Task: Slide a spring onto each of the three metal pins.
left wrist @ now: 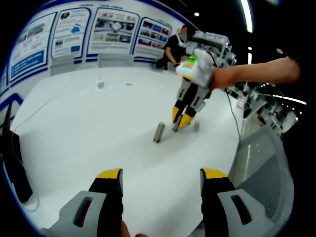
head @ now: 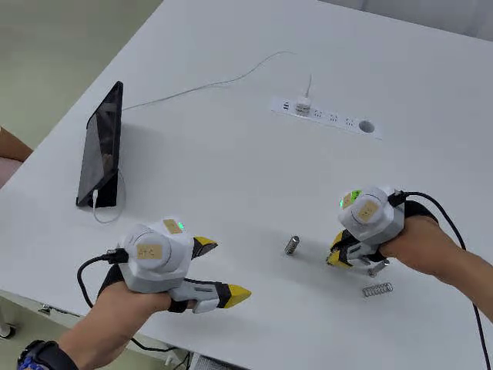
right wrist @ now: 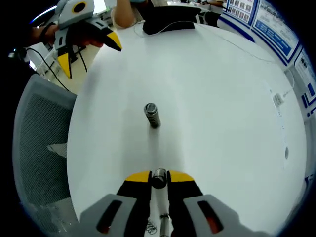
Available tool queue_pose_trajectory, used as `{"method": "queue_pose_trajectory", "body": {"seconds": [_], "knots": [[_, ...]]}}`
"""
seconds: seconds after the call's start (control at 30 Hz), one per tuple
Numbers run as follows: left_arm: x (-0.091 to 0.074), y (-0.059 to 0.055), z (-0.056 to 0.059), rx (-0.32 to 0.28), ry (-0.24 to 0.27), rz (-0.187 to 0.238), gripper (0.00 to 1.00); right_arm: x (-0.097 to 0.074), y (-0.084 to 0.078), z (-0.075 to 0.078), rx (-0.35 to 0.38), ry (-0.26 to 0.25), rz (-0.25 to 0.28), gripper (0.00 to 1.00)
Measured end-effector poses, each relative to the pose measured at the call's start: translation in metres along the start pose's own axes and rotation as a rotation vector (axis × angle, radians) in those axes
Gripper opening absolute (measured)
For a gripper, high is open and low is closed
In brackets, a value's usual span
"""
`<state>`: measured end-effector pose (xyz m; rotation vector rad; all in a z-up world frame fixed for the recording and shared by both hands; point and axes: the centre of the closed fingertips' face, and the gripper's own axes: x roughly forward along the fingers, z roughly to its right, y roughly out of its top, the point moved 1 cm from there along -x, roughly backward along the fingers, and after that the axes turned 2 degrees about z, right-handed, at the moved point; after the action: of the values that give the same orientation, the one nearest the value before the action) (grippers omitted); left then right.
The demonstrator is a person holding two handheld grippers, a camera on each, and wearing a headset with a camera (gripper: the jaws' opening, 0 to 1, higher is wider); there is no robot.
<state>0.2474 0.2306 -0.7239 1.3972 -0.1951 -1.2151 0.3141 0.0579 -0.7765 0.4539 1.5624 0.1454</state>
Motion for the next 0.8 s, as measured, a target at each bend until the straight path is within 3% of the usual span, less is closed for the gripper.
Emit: {"method": "queue_pose_trajectory", "body": {"seconds": [0.23,0.47,0.8], "knots": [[0.0,0.001,0.001,-0.001,-0.004,0.005,0.65,-0.003,0.0,-0.003,0.009,0.008,0.004,0.24],[0.0,0.002,0.003,-0.001,-0.005,0.008,0.65,-0.015,0.0,0.0,0.042,-0.022,0.021,0.48],[0.0,0.005,0.006,0.006,-0.011,0.014,0.65,-0.03,0.004,-0.001,0.117,-0.048,0.101,0.52]]}}
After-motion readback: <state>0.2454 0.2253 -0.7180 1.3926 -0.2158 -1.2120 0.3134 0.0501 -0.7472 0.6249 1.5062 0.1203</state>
